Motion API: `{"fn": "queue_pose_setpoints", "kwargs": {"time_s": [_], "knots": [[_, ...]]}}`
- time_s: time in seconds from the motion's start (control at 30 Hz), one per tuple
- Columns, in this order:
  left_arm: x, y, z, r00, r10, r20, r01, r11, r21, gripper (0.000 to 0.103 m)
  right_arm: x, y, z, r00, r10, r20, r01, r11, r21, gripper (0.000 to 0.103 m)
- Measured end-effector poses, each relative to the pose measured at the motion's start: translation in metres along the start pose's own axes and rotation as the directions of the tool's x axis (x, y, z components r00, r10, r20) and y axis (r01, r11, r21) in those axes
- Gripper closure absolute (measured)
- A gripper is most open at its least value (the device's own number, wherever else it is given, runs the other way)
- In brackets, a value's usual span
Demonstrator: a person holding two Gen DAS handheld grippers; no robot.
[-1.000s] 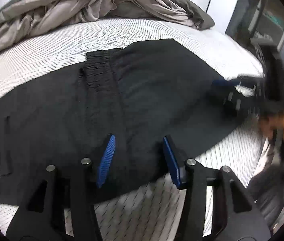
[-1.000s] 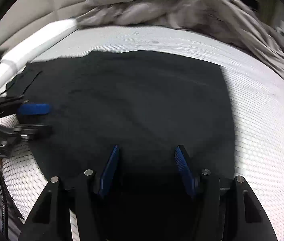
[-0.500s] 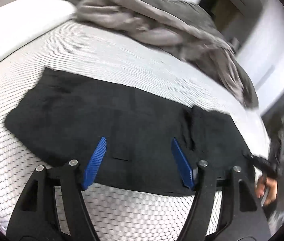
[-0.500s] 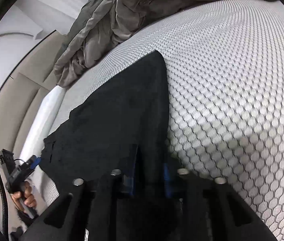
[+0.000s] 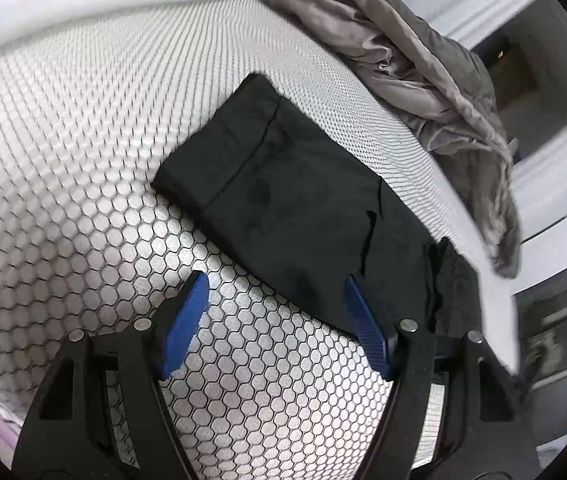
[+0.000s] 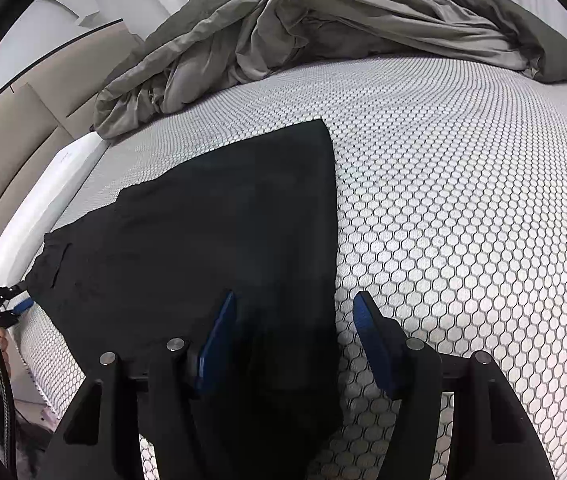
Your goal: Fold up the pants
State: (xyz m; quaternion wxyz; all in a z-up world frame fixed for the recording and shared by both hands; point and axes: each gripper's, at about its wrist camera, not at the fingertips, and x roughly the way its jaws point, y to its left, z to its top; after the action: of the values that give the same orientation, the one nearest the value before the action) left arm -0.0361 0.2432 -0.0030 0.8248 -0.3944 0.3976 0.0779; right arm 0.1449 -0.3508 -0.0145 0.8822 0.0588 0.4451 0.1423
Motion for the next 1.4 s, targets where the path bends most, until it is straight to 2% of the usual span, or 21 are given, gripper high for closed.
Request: {"fn": "queue_pose_setpoints", "kwargs": {"time_s": [0.13, 0.17, 0.23, 0.27, 0.3, 0.4, 0.5, 0.63, 0.73, 0.87, 0.97, 1.03, 1.1, 1.13, 1.17, 1.2, 1.23, 1.27, 1.3, 1.37, 1.4], "knots": [[0.013, 0.007, 0.011, 0.998, -0.006, 0.070, 0.009, 0.999, -0.042, 0.038, 0.012, 0.009, 0.002, 1.000, 0.001, -0.023, -0.001, 1.000, -0.013, 0.041], [0.017, 0.009, 0.015, 0.996, 0.001, 0.091, 0.006, 0.997, -0.076, 0.044, 0.015, 0.013, 0.003, 1.000, 0.003, -0.027, -0.004, 1.000, -0.018, 0.041], [0.024, 0.010, 0.021, 0.992, 0.006, 0.128, 0.013, 0.990, -0.143, 0.067, 0.016, 0.014, 0.000, 1.000, -0.005, -0.025, 0.005, 1.000, -0.031, 0.041], [0.025, 0.009, 0.023, 0.991, 0.010, 0.135, 0.010, 0.989, -0.148, 0.090, 0.018, 0.017, 0.000, 1.000, -0.009, -0.025, 0.008, 0.999, -0.042, 0.041], [0.025, 0.005, 0.026, 0.988, 0.029, 0.154, -0.010, 0.992, -0.127, 0.097, 0.018, 0.016, 0.000, 1.000, -0.010, -0.028, 0.008, 0.999, -0.051, 0.041], [0.017, -0.015, 0.026, 0.974, 0.056, 0.217, -0.042, 0.997, -0.069, 0.103, 0.015, 0.019, -0.001, 1.000, -0.006, -0.022, 0.005, 0.998, -0.068, 0.041], [-0.007, -0.066, 0.018, 0.948, 0.068, 0.310, -0.092, 0.994, 0.065, 0.103, 0.003, 0.015, -0.002, 1.000, 0.000, -0.001, 0.000, 0.998, -0.066, 0.041], [-0.041, -0.146, -0.006, 0.925, -0.012, 0.380, -0.086, 0.967, 0.241, 0.103, -0.015, 0.013, 0.004, 0.999, 0.006, 0.046, -0.004, 0.998, -0.056, 0.041], [-0.049, -0.215, -0.030, 0.921, -0.105, 0.376, -0.039, 0.934, 0.355, 0.103, -0.035, 0.010, 0.012, 0.994, 0.018, 0.105, -0.014, 0.999, -0.042, 0.039], [-0.029, -0.317, -0.082, 0.934, -0.229, 0.275, 0.057, 0.855, 0.516, 0.103, -0.056, -0.002, 0.019, 0.983, 0.026, 0.183, -0.026, 1.000, 0.000, 0.034], [0.011, -0.378, -0.127, 0.953, -0.270, 0.137, 0.139, 0.793, 0.593, 0.101, -0.064, -0.016, 0.020, 0.980, 0.029, 0.198, -0.039, 0.998, 0.051, 0.034], [0.061, -0.413, -0.167, 0.977, -0.211, -0.032, 0.180, 0.738, 0.651, 0.091, -0.069, -0.026, 0.018, 0.980, 0.014, 0.197, -0.027, 0.997, 0.067, 0.034], [0.107, -0.423, -0.205, 0.974, -0.127, -0.185, 0.221, 0.693, 0.686, 0.086, -0.073, -0.037, 0.014, 0.982, -0.013, 0.189, -0.001, 0.997, 0.077, 0.034], [0.121, -0.422, -0.217, 0.968, -0.098, -0.232, 0.236, 0.673, 0.701, 0.085, -0.074, -0.043, 0.013, 0.982, -0.025, 0.187, 0.010, 0.996, 0.085, 0.034], [0.143, -0.417, -0.237, 0.957, -0.024, -0.289, 0.237, 0.640, 0.731, 0.085, -0.074, -0.045, 0.013, 0.982, -0.037, 0.185, 0.019, 0.995, 0.097, 0.034], [0.152, -0.410, -0.249, 0.955, 0.008, -0.296, 0.230, 0.611, 0.757, 0.085, -0.076, -0.052, 0.011, 0.982, -0.043, 0.182, 0.023, 0.993, 0.115, 0.034], [0.152, -0.403, -0.254, 0.960, -0.004, -0.280, 0.229, 0.587, 0.777, 0.085, -0.078, -0.059, 0.009, 0.983, -0.043, 0.179, 0.019, 0.991, 0.133, 0.034], [0.147, -0.399, -0.254, 0.962, -0.020, -0.274, 0.235, 0.574, 0.784, 0.085, -0.078, -0.063, 0.008, 0.984, -0.039, 0.174, 0.014, 0.989, 0.145, 0.034], [0.141, -0.394, -0.251, 0.956, -0.040, -0.292, 0.261, 0.575, 0.775, 0.083, -0.077, -0.064, 0.009, 0.985, -0.036, 0.170, 0.011, 0.989, 0.149, 0.034], [0.124, -0.385, -0.239, 0.939, -0.092, -0.332, 0.318, 0.603, 0.732, 0.077, -0.075, -0.063, 0.008, 0.986, -0.019, 0.163, -0.004, 0.990, 0.141, 0.034], [0.114, -0.377, -0.230, 0.937, -0.116, -0.328, 0.328, 0.613, 0.719, 0.068, -0.072, -0.059, 0.010, 0.988, -0.010, 0.155, -0.011, 0.991, 0.134, 0.034]]}}
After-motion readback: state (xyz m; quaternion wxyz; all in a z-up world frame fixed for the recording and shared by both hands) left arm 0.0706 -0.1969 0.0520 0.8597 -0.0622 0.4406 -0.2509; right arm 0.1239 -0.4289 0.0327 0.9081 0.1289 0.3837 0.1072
